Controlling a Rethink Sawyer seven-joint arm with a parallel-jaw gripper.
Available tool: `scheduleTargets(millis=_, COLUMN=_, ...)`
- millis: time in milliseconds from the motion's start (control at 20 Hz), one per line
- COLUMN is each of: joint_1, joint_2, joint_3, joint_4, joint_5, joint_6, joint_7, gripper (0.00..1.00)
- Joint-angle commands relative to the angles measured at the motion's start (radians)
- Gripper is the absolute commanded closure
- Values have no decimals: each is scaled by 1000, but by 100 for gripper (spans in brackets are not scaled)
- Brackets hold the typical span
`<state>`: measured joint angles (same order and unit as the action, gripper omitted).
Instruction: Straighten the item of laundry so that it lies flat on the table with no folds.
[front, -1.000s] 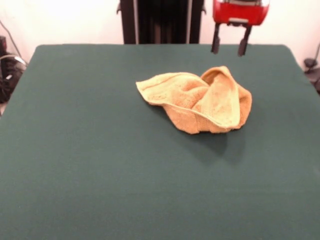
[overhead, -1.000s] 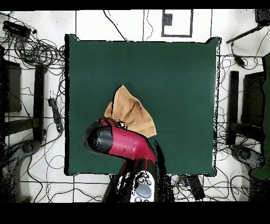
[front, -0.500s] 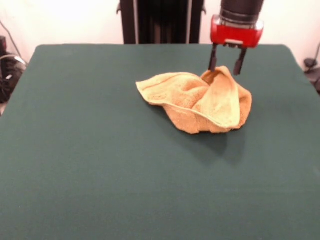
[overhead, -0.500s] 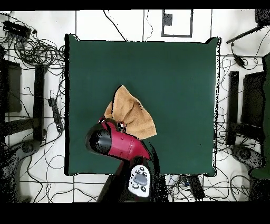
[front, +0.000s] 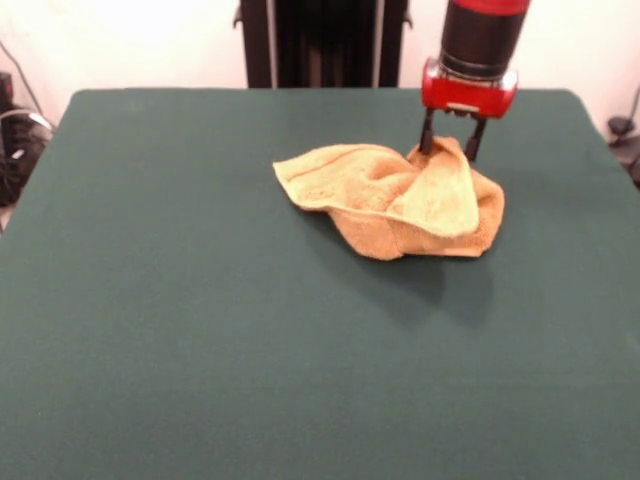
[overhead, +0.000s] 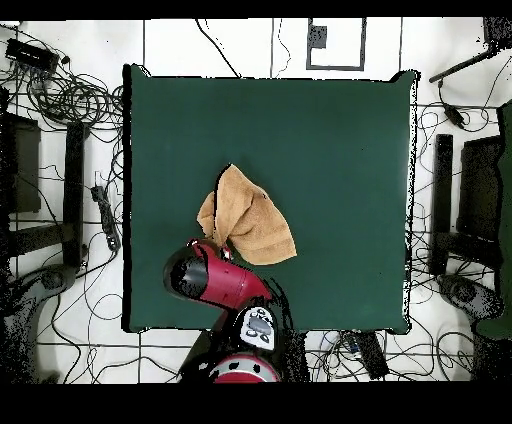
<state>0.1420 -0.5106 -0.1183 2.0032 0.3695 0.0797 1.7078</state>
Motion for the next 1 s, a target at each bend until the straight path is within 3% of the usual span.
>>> scheduleTargets(millis=50, joint_1=4, joint_2=63, joint_3=144, joint_4=60, joint_5=62, joint_6=-77, joint_7=313, gripper=0)
scheduleTargets(millis=250, joint_1=0, joint_2=91, joint_3=144, joint_4=42, joint_5=47, joint_6=-98, joint_7=310, gripper=0)
scheduleTargets(millis=350, joint_1=36, joint_2=96, joint_3=101, joint_4=25, joint_5=53, joint_6=-89, joint_7=307, gripper=0)
scheduleTargets(millis=400, joint_1=41, joint_2=95, joint_3=97, joint_4=28, joint_5=59, joint_6=-96, joint_7=317, gripper=100)
scheduleTargets(millis=750, joint_1=129, joint_2=51, joint_3=10, joint_4=-3, joint_5=95, joint_6=25, joint_7=309, gripper=100)
scheduleTargets(millis=850, joint_1=188, joint_2=-9, joint_3=-47, joint_4=-19, joint_5=118, joint_6=138, joint_7=334, gripper=100)
scheduleTargets(millis=1000, joint_1=213, joint_2=-64, joint_3=-96, joint_4=-74, joint_5=109, joint_6=289, joint_7=344, gripper=100)
